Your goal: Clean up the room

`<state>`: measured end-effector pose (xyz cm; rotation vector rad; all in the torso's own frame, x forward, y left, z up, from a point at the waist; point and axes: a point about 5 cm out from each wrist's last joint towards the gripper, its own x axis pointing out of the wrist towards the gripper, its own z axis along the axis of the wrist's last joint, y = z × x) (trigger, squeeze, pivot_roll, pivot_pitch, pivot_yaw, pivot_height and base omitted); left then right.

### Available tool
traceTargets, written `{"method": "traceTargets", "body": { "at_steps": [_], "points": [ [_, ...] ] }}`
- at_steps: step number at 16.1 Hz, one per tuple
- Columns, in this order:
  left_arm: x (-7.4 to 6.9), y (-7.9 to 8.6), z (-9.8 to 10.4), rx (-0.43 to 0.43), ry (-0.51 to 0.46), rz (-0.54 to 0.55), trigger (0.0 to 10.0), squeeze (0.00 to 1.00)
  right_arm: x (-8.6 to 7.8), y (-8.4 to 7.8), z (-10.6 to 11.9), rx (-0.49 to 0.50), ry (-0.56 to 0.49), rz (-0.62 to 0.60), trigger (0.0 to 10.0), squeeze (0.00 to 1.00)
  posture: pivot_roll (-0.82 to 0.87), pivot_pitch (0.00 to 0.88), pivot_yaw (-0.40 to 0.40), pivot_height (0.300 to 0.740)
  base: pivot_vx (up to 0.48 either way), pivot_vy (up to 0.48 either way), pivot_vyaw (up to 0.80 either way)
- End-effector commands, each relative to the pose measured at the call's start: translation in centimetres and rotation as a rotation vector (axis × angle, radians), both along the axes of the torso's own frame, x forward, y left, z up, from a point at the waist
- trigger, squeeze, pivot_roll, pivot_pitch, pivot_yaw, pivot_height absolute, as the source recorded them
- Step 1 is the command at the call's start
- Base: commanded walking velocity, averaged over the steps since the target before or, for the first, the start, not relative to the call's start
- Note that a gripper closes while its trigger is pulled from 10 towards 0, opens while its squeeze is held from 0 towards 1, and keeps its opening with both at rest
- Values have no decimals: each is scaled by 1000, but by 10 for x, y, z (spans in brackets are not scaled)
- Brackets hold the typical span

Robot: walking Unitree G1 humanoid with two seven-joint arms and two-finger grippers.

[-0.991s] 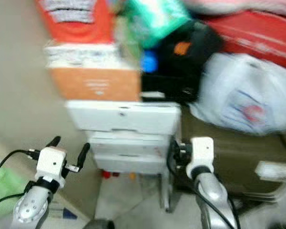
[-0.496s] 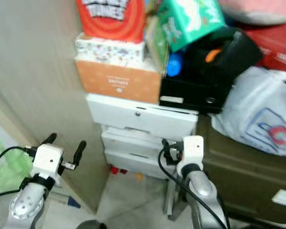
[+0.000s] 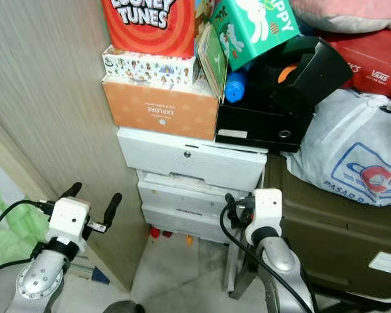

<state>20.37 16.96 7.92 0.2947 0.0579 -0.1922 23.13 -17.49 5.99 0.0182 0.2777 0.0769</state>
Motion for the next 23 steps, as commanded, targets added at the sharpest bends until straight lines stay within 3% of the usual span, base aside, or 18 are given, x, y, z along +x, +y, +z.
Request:
{"method": "traceTargets", "body": {
  "at_steps": [1,13,20,23],
  "points": [
    [0,-1,-1,-2,11,-16,10000,0,0,-3,-1,-1,14,-7,10000,0,-38,0,-34,740,-277,0,0],
    [4,-1,-4,-23,34,-29,10000,0,3,-3,-8,-1,61,0,10000,0,-34,0,-42,740,-226,0,0],
    [9,-5,0,-23,10,-25,10000,0,6,-3,-7,-4,61,9,10000,0,-42,0,-43,740,0,0,0],
    [13,-11,2,-37,-6,-41,10000,0,6,-1,-5,-24,48,32,10000,0,-47,0,-45,740,0,0,800]
  ]
}}
